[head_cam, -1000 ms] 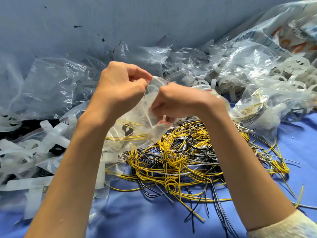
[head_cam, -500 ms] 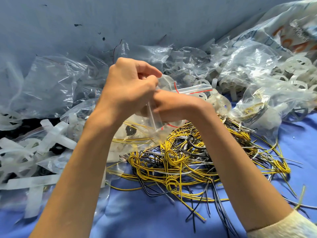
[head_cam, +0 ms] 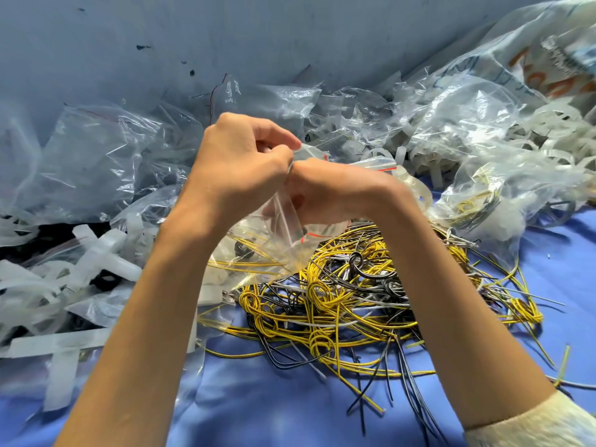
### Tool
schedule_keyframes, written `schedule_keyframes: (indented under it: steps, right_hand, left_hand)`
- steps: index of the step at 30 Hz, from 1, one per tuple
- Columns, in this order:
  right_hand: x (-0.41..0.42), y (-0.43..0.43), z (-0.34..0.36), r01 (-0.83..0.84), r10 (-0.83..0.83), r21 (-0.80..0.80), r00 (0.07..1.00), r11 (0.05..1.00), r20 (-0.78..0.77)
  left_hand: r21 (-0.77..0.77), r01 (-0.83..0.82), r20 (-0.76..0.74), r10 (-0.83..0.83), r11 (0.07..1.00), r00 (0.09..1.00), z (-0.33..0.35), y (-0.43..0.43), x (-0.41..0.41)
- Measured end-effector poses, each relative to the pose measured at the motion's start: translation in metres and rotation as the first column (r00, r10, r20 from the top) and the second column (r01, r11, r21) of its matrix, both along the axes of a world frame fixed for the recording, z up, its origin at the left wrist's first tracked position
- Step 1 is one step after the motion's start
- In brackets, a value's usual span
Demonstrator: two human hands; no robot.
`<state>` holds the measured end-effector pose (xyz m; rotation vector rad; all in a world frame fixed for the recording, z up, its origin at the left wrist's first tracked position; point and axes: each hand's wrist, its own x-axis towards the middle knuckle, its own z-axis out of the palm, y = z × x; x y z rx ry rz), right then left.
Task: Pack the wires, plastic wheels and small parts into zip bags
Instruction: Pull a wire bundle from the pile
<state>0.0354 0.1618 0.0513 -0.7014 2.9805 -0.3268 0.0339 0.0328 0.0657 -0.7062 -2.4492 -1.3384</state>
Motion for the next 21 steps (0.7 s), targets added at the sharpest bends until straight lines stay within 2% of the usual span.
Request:
schedule_keyframes:
  steps: [3,5,9,12,15,16,18,21]
  right_hand:
    - [-0.002,-0.004,-0.002,-0.019,0.001,-0.144,0.992,0.989,-0.125]
    - [-0.003,-0.01,-0.007,-0.041,0.014,-0.162,0.987,0.986,-0.161]
    - [-0.001,-0.012,-0.007,-0.027,0.025,-0.063,0.999,0.998,-0.029]
    - [0.008,0.006,0.009,-0.004,0.007,-0.185,1.0,0.983,0.017]
    - [0.012,0.034,0.021,0.145,-0.157,-0.284,0.987,0.948,-0.021]
    - [0.012,0.043,0.022,0.197,-0.204,-0.248,0.979,0.949,-0.003]
    - [0.014,0.055,0.019,0.273,-0.256,-0.11,0.956,0.956,0.143]
    - [0.011,0.061,0.006,0.364,-0.356,0.048,0.863,0.93,0.359]
  left_hand:
    - [0.013,-0.004,0.002,0.004,1.0,1.0,0.001,0.0,0.001]
    - [0.019,-0.002,0.011,0.002,1.0,1.0,0.0,0.0,0.001]
    - [0.034,-0.006,0.029,0.005,0.999,1.0,0.0,-0.001,0.0]
    - [-0.001,-0.072,0.044,0.072,0.997,0.996,-0.002,-0.004,-0.005]
    - [-0.1,-0.17,0.039,0.175,0.98,0.984,-0.008,-0.007,-0.012]
    - [-0.134,-0.19,0.044,0.197,0.973,0.979,-0.011,-0.008,-0.014]
    - [-0.188,-0.199,0.065,0.214,0.962,0.975,-0.014,-0.009,-0.016]
    - [-0.256,-0.191,0.072,0.216,0.948,0.974,-0.018,-0.01,-0.018]
